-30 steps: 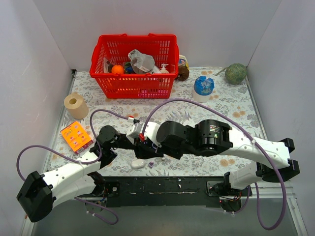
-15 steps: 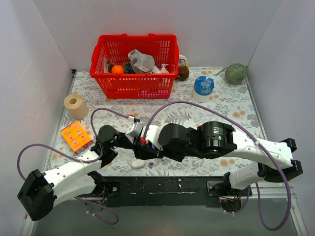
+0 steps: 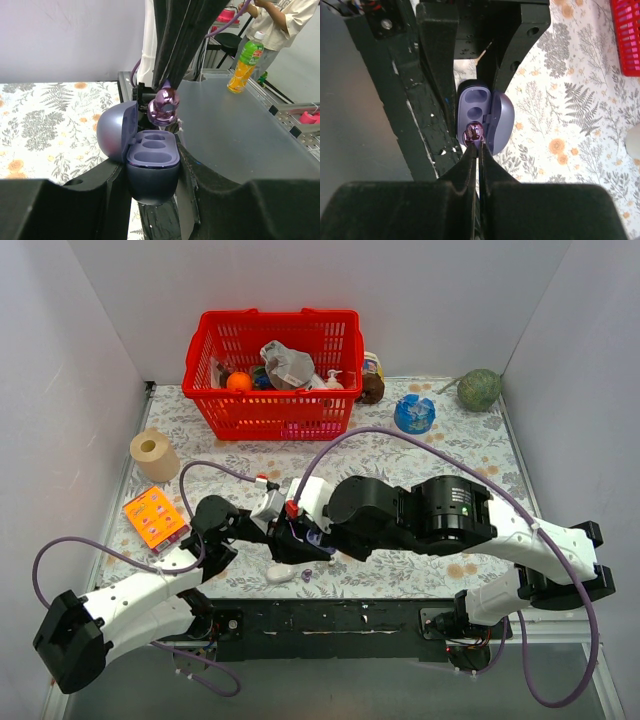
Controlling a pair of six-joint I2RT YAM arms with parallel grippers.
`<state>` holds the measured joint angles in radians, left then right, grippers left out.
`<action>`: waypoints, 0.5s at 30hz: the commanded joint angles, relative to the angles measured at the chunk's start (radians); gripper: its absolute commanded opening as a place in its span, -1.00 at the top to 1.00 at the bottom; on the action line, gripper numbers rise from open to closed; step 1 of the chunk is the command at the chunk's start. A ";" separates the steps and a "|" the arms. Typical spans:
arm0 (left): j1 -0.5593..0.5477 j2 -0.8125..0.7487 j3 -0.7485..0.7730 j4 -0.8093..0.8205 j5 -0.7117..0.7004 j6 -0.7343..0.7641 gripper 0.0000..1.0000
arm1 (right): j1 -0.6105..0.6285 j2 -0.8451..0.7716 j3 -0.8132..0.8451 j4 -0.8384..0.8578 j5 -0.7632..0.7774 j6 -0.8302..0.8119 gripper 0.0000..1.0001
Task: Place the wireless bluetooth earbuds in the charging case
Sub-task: Place the earbud in the charging case.
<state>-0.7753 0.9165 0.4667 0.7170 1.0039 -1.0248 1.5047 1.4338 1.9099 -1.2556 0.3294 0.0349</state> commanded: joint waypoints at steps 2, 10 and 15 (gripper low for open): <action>-0.004 -0.036 0.024 0.015 0.001 0.016 1.00 | -0.006 0.002 0.078 -0.014 -0.098 0.042 0.97; -0.004 0.008 0.061 0.010 0.136 -0.050 1.00 | -0.009 -0.032 0.029 -0.050 -0.170 0.080 0.97; -0.004 0.021 0.082 -0.044 0.183 -0.061 1.00 | -0.011 -0.047 -0.005 -0.050 -0.159 0.085 0.97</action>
<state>-0.7757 0.9371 0.5049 0.7124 1.1236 -1.0702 1.4982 1.4246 1.9247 -1.2942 0.1860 0.1043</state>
